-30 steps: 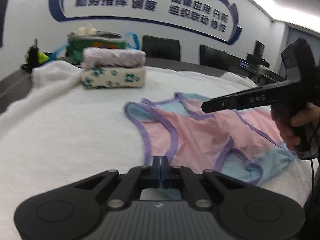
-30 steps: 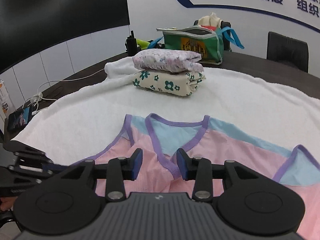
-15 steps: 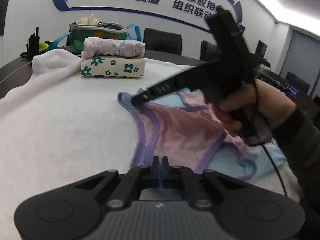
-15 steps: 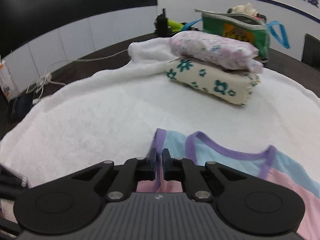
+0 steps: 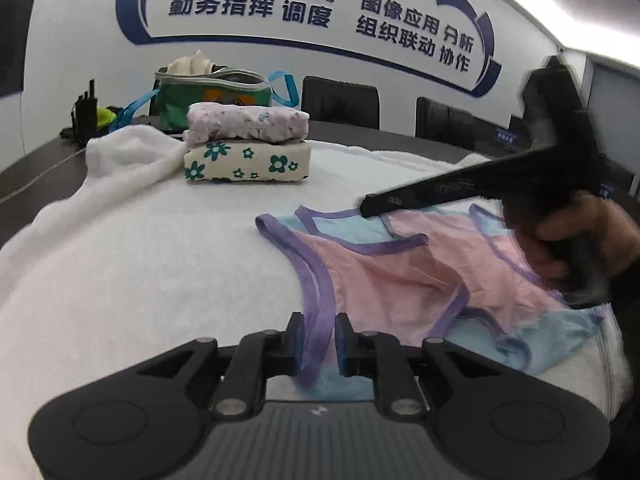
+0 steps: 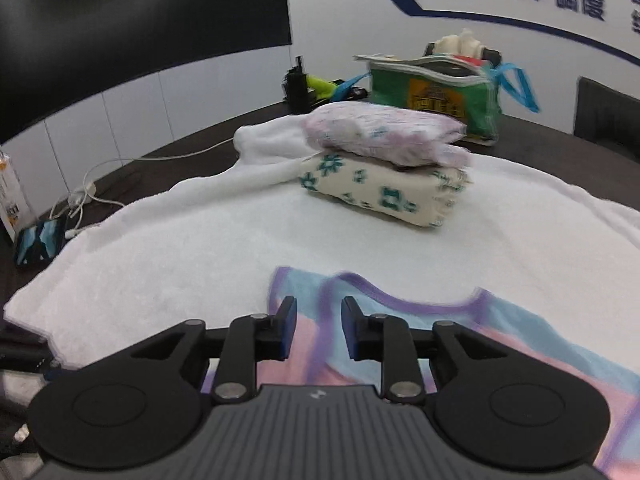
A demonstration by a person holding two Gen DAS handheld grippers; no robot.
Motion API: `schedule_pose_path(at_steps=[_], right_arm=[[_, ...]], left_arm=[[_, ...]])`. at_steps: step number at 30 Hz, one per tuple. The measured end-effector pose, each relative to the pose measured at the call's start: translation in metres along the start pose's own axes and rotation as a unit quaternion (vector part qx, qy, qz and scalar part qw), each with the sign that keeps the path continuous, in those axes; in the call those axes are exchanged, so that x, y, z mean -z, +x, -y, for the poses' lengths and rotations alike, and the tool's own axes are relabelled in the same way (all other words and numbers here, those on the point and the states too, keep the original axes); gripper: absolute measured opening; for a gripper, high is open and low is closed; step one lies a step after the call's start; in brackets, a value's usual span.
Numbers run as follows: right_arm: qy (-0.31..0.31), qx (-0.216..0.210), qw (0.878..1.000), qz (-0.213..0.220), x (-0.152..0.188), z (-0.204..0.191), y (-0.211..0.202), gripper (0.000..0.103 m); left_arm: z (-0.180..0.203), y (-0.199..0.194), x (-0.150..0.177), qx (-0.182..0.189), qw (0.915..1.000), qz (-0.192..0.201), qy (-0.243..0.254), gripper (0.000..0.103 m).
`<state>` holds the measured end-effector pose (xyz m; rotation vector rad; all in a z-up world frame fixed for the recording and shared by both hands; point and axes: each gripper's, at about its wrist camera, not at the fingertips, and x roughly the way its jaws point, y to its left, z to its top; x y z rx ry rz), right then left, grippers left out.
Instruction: Fold clothes
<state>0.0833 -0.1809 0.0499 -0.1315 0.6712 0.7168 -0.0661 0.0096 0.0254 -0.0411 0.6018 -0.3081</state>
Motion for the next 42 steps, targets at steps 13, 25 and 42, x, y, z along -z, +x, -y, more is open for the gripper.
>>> schedule_pose_path(at_steps=[13,25,42], right_arm=[[0.051,-0.039,0.998,0.006,0.035,0.032,-0.039,0.041],[0.048,-0.051,0.998,-0.002,0.033,0.029,-0.023,0.006],[0.136,-0.030,0.990,0.035,0.019,0.048,-0.033,0.036]], left_arm=[[0.047,0.003,-0.007,0.015,0.9974,0.021,0.068,0.020],[0.081,0.056,-0.012,0.034,0.9965,-0.024,0.073,0.003],[0.058,0.002,0.018,-0.027,0.9949,0.071,-0.066,0.032]])
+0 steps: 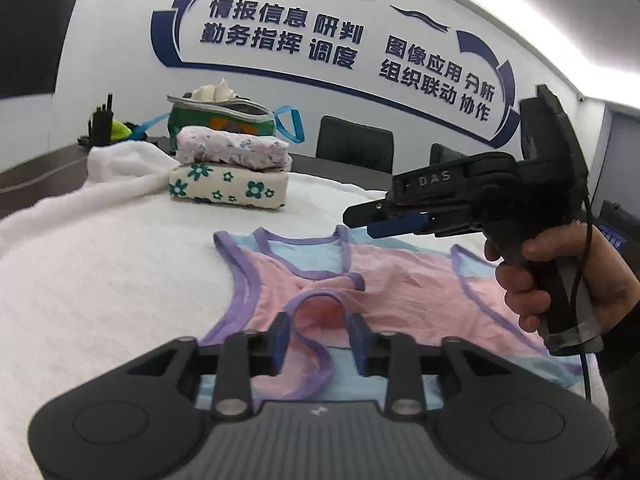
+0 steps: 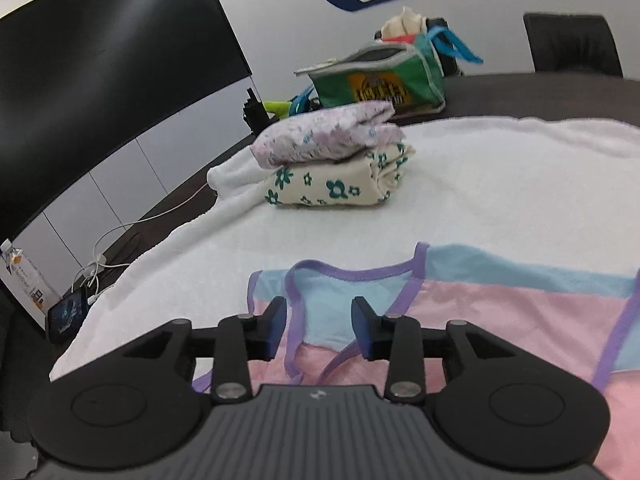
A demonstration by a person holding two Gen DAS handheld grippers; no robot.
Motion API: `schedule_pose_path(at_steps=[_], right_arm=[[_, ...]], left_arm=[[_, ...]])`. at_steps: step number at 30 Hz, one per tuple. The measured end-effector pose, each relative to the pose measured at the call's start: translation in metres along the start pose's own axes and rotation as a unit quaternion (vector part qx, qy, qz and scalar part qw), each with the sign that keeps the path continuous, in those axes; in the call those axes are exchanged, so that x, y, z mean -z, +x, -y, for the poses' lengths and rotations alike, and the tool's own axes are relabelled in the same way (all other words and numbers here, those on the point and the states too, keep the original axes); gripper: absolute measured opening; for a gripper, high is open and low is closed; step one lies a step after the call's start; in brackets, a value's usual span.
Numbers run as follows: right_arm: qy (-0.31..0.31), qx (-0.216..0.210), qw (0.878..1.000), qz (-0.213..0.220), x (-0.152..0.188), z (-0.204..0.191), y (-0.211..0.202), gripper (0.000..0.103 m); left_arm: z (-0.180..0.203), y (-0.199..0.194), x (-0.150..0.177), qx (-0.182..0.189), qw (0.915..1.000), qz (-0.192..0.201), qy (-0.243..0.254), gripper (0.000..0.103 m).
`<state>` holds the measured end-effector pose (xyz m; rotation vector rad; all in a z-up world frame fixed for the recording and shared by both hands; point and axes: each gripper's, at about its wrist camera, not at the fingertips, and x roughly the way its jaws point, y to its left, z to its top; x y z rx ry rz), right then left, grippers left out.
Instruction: Fold clothes
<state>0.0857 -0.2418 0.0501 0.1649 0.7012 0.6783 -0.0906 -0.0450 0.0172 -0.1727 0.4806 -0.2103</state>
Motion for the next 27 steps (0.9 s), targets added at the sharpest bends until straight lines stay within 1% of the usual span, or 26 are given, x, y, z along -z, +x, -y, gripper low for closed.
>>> schedule_pose_path(at_steps=[1,3,4,5,7,9,12,15,16,17,18,19,20,25,27], right_arm=[[0.000,0.000,1.000,0.001,-0.001,-0.001,-0.003,0.036],[-0.003,0.000,1.000,0.001,-0.001,-0.003,-0.008,0.036],[-0.004,0.001,1.000,0.000,-0.001,-0.004,-0.009,0.036],[-0.005,0.000,1.000,-0.003,0.000,-0.006,-0.010,0.036],[-0.005,-0.002,1.000,-0.009,0.002,-0.008,-0.011,0.037],[0.003,-0.012,1.000,-0.017,0.006,-0.008,-0.011,0.039],[0.013,-0.016,0.999,-0.042,0.013,-0.008,-0.002,0.041],[0.001,-0.020,0.998,-0.061,0.019,-0.012,0.004,0.040],[-0.006,-0.025,0.997,-0.066,0.020,-0.013,0.005,0.040],[-0.016,-0.029,0.997,-0.074,0.021,-0.014,0.008,0.039],[-0.028,-0.028,0.995,-0.088,0.021,-0.015,0.014,0.035],[-0.041,-0.026,0.993,-0.104,0.022,-0.017,0.020,0.015],[-0.053,-0.024,0.993,-0.101,0.021,-0.019,0.021,0.004],[-0.109,-0.011,0.993,-0.050,0.008,-0.035,0.020,0.004],[-0.109,0.001,0.994,-0.019,0.001,-0.035,0.023,0.006]], left_arm=[[-0.001,-0.001,0.000,-0.001,1.0000,0.000,-0.002,0.032],[-0.005,-0.002,0.001,-0.005,1.0000,0.000,-0.008,0.036],[-0.006,-0.001,0.001,-0.006,0.9999,0.000,-0.014,0.040],[-0.008,-0.001,0.000,-0.007,0.9998,0.001,-0.020,0.043],[-0.011,0.001,-0.002,-0.008,0.9995,0.004,-0.030,0.044],[-0.009,0.005,-0.005,-0.008,0.9996,0.003,-0.028,0.044],[-0.011,0.010,-0.010,-0.008,0.9993,0.000,-0.037,0.044],[-0.014,0.015,-0.016,-0.010,0.9987,-0.003,-0.050,0.044],[-0.015,0.016,-0.017,-0.014,0.9987,-0.001,-0.050,0.042],[-0.016,0.018,-0.017,-0.016,0.9988,-0.001,-0.047,0.037],[-0.016,0.019,-0.017,-0.014,0.9989,-0.008,-0.045,0.031],[-0.017,0.021,-0.016,-0.012,0.9989,-0.014,-0.043,0.014],[-0.018,0.023,-0.015,-0.010,0.9989,-0.020,-0.041,0.003],[-0.016,0.026,-0.006,-0.005,0.9986,-0.034,-0.039,0.004],[-0.016,0.023,-0.003,-0.002,0.9986,-0.030,-0.044,0.012]])
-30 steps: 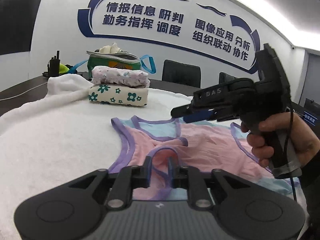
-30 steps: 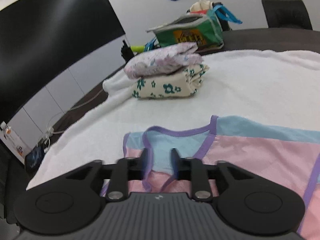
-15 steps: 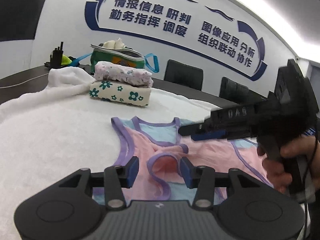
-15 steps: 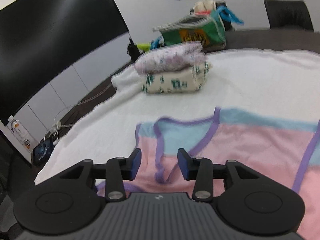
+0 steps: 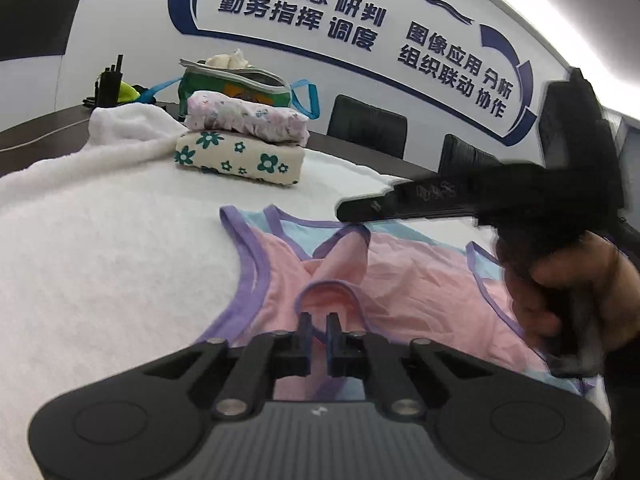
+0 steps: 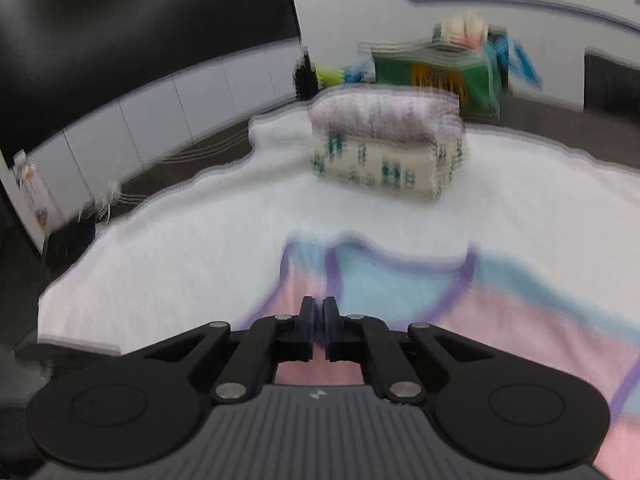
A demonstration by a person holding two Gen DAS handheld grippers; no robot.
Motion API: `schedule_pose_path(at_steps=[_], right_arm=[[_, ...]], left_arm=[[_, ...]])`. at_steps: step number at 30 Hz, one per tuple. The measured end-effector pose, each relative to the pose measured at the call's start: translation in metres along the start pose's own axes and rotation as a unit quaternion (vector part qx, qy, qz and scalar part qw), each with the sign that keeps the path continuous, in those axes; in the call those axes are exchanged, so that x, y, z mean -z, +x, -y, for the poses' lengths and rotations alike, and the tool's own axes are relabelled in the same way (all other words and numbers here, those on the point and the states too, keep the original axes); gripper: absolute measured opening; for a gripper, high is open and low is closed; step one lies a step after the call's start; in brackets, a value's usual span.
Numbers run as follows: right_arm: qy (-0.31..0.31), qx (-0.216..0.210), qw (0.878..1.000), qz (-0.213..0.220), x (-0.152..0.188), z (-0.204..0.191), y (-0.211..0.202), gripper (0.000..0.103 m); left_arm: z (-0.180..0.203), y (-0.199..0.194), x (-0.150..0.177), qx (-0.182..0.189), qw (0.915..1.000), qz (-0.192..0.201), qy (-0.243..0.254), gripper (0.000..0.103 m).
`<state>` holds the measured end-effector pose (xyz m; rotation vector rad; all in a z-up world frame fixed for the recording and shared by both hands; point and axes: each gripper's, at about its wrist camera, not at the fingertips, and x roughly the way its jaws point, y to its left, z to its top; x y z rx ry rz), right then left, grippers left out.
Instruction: Fold clothes
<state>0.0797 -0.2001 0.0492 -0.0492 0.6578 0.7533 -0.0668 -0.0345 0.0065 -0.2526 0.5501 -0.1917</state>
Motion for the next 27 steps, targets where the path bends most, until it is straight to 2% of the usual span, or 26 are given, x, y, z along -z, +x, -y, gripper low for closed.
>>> schedule_pose_path(at_steps=[2,4,7,9,16,18,19,20,24,26,27], right_arm=[[0.009,0.010,1.000,0.002,-0.003,0.004,0.006,0.007],[0.020,0.016,1.000,0.011,-0.004,0.006,0.002,0.011],[0.045,0.022,0.998,0.034,-0.005,0.012,-0.018,0.036],[0.065,0.018,0.997,0.025,-0.005,0.016,-0.028,0.037],[0.115,-0.008,0.992,-0.044,0.009,0.019,-0.015,0.041],[0.113,-0.016,0.992,-0.050,0.014,0.016,-0.004,0.039],[0.110,-0.023,0.992,-0.050,0.016,0.014,0.003,0.024],[0.107,-0.029,0.992,-0.053,0.016,0.013,0.008,0.009],[0.109,-0.060,0.991,-0.057,0.011,0.013,0.021,0.008],[0.119,-0.061,0.989,-0.057,0.010,0.016,0.026,0.012],[0.120,-0.061,0.989,-0.061,0.011,0.017,0.028,0.014]], left_arm=[[-0.002,-0.006,0.001,-0.001,1.0000,0.009,-0.003,0.037],[-0.006,-0.014,0.001,-0.005,0.9998,0.019,-0.006,0.042],[-0.011,-0.015,-0.004,-0.006,0.9995,0.021,-0.024,0.043],[-0.014,-0.013,-0.009,-0.005,0.9991,0.020,-0.036,0.048],[-0.002,0.007,-0.021,0.005,0.9992,0.012,-0.039,0.047],[-0.003,0.015,-0.021,0.008,0.9987,-0.003,-0.051,0.037],[-0.005,0.018,-0.020,0.013,0.9979,-0.011,-0.062,0.011],[-0.008,0.019,-0.019,0.024,0.9967,-0.018,-0.075,0.002],[-0.020,0.012,-0.005,0.045,0.9896,-0.023,-0.134,0.002],[-0.032,0.012,0.006,0.059,0.9790,-0.041,-0.191,0.026],[-0.038,0.011,0.010,0.072,0.9749,-0.045,-0.206,0.025]])
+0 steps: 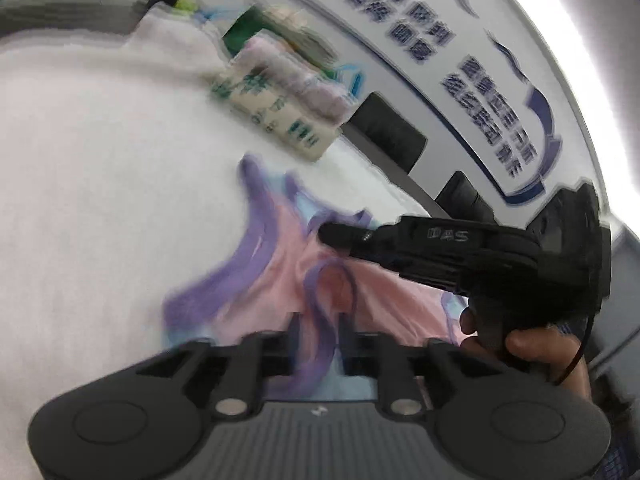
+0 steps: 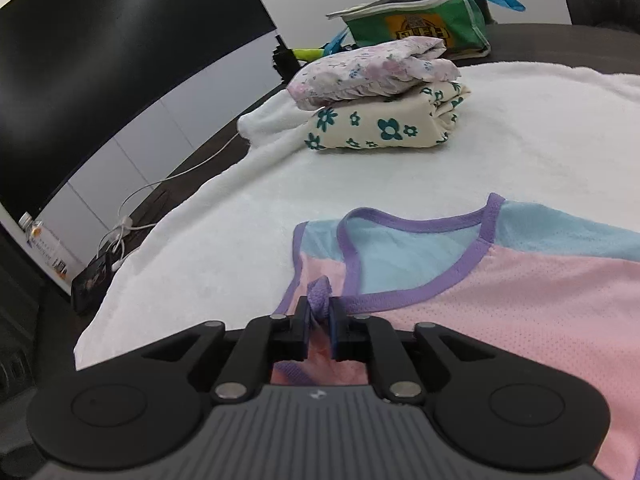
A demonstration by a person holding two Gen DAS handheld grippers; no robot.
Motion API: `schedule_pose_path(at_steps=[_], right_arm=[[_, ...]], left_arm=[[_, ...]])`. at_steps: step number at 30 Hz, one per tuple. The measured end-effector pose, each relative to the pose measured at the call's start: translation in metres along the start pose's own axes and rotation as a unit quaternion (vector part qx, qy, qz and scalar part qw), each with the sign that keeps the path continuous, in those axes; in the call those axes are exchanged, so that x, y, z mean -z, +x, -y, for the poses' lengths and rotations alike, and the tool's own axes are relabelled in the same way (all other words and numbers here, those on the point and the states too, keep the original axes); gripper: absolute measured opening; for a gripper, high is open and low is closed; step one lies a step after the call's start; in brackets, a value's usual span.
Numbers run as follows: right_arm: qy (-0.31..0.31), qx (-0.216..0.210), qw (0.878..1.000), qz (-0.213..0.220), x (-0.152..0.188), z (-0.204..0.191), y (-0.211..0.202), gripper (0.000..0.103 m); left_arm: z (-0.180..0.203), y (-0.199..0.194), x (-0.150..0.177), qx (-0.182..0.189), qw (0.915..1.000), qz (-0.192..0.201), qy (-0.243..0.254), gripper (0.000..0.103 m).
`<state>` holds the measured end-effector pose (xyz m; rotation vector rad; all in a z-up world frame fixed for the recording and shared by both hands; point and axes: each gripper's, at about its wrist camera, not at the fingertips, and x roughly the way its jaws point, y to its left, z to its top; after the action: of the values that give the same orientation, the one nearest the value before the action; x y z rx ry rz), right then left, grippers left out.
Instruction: Fold clothes
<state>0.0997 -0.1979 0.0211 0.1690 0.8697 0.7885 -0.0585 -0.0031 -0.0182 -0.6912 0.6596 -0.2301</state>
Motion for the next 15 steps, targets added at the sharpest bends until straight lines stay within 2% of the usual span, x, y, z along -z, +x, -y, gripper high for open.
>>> schedule_pose_path(at_steps=[2,5,7,9,10,12,15], right_arm=[[-0.005,-0.004,1.000,0.009,0.003,0.000,-0.005,0.028],[-0.025,0.000,0.998,0.058,0.010,-0.003,-0.031,0.030],[-0.026,0.009,0.997,0.078,0.013,-0.005,-0.049,0.030],[-0.030,0.024,0.995,0.089,0.017,-0.007,-0.062,0.022],[-0.035,0.032,0.995,0.087,0.019,-0.009,-0.065,0.013],[-0.046,0.040,0.996,0.070,0.025,-0.015,-0.056,0.011],[-0.060,0.043,0.997,0.035,0.035,-0.025,-0.029,0.010]], left_arm=[[-0.003,-0.010,0.003,0.002,0.9999,0.015,0.006,0.028],[-0.005,-0.030,0.005,0.009,0.9988,0.043,0.022,0.036],[-0.005,-0.043,0.006,0.019,0.9975,0.060,0.031,0.037],[-0.003,-0.054,0.007,0.019,0.9952,0.078,0.055,0.037],[-0.002,-0.059,0.008,0.016,0.9939,0.088,0.064,0.037],[-0.001,-0.065,0.008,0.008,0.9917,0.106,0.072,0.037],[0.001,-0.064,0.004,-0.002,0.9915,0.104,0.078,0.037]])
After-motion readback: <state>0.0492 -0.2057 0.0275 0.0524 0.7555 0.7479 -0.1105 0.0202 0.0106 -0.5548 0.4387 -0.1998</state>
